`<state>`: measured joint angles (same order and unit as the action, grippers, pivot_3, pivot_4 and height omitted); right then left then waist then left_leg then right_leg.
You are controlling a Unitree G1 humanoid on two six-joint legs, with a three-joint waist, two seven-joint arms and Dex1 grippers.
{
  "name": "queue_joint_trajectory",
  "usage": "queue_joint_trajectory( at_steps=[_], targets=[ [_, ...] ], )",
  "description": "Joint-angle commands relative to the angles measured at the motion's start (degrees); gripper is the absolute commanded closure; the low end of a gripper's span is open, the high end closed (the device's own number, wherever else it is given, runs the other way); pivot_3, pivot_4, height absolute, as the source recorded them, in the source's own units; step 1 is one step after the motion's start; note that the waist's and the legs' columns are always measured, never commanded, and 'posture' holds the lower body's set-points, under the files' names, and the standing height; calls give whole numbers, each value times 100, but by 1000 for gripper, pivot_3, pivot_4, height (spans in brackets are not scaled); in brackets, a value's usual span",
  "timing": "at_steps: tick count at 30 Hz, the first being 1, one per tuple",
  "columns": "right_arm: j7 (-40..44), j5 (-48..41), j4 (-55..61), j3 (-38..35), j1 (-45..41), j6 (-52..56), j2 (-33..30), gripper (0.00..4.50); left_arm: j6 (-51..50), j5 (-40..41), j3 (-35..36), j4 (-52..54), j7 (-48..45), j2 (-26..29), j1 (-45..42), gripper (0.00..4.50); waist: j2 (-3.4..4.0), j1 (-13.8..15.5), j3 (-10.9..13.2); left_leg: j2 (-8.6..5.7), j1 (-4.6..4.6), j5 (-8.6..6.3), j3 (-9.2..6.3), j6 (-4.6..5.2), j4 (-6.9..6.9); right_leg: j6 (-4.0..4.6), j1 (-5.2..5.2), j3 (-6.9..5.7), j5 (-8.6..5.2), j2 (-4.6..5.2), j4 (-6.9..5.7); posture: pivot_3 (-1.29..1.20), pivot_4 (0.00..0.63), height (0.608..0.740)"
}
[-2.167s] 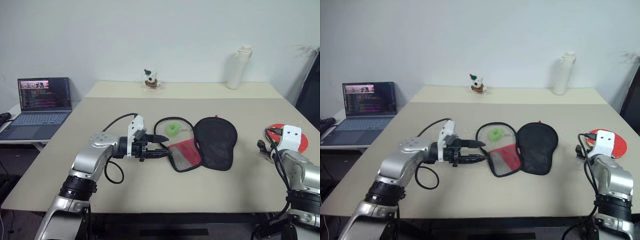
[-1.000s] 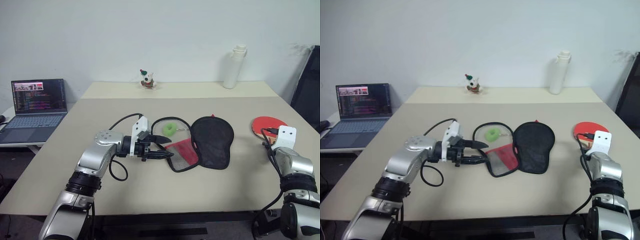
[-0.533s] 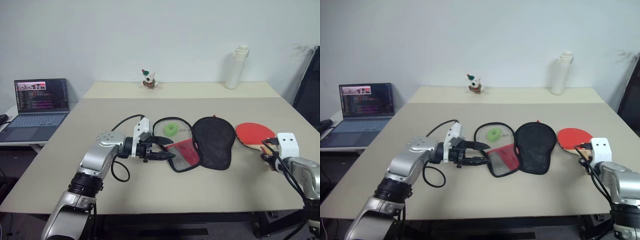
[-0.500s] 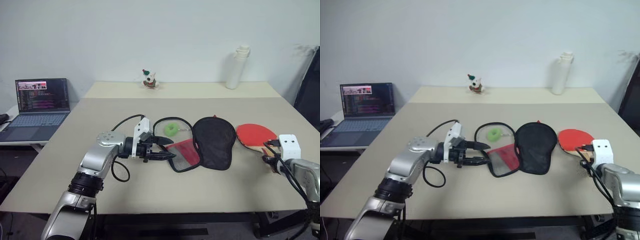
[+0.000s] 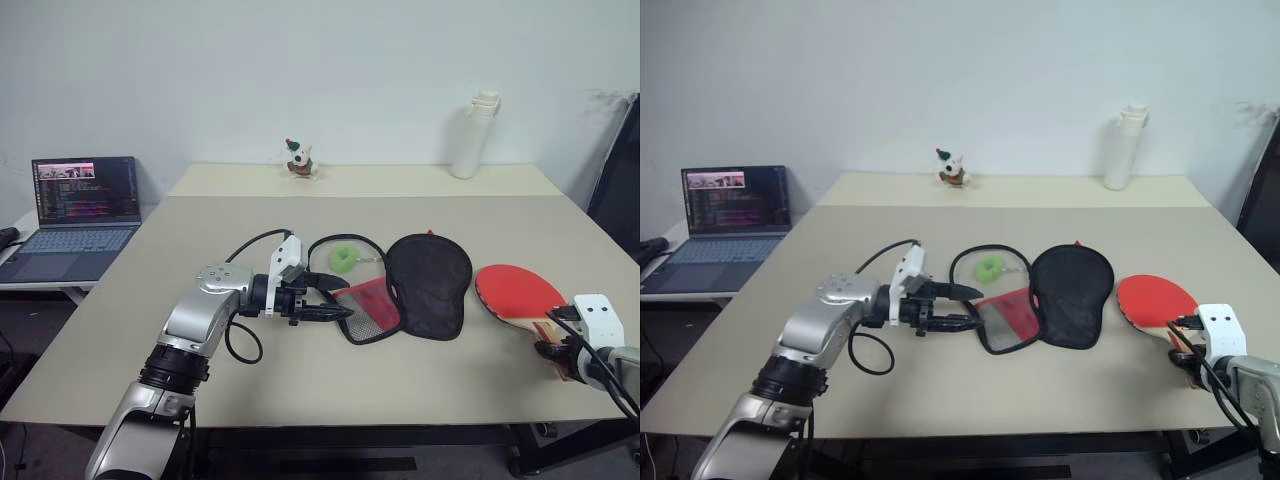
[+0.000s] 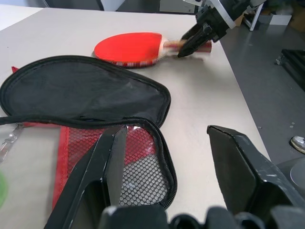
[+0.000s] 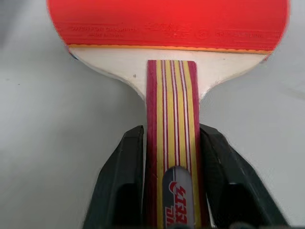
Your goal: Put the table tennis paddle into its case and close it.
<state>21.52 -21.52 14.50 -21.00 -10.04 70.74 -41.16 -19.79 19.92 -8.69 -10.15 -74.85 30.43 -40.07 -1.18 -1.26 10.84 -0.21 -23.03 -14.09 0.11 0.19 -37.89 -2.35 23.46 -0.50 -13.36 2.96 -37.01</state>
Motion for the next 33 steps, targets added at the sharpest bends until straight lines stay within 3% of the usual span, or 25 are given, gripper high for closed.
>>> queue_joint_trajectory(
  at_steps=[1, 13, 16, 21, 27, 33],
  targets=[
    [104, -15, -158, 47, -254, -186, -71, 1360, 41, 5, 15, 98, -29, 27, -70, 1570, 0, 0, 0, 0, 0, 0, 0, 0, 0, 0, 0, 0, 0, 0, 0, 0, 150, 740],
    [13, 277, -1089, 305, -801, -524, -61, 1360, 79, -13, 75, 114, 21, 76, 13, 1570, 0, -18, 0, 0, 1, 0, 2, 0, -3, 0, -1, 1, 1, 0, -2, 0, 150, 740],
    [-114, 329, -1132, 185, -800, -504, -4, 1912, 74, -5, 103, 142, 41, 114, 71, 1570, 0, -18, 0, -1, 1, 0, 1, 0, -7, -1, -4, 2, 2, 1, -2, 0, 150, 740],
    [-316, 327, -1143, -86, -918, -524, 74, 3409, 35, 50, 170, 226, 74, 189, 196, 1570, 0, -9, 0, -2, 1, 0, 1, 0, -7, -2, -5, 2, 2, 2, -2, 0, 150, 740],
    [-586, 239, -1146, -500, -1560, -499, -25, 3408, -2, 89, 272, 261, 138, 296, 319, 1570, 1, -15, 0, -3, 1, 0, 3, 0, -4, -2, -2, 3, 2, 4, -2, 0, 150, 740],
    [-676, -81, -826, -679, -2765, 122, -6, 3408, -158, 204, 496, 474, 322, 415, 621, 1570, 3, -46, 1, 0, 0, 0, 2, 0, 2, 3, 4, 2, 4, 3, -4, 0, 150, 740]
  ],
)
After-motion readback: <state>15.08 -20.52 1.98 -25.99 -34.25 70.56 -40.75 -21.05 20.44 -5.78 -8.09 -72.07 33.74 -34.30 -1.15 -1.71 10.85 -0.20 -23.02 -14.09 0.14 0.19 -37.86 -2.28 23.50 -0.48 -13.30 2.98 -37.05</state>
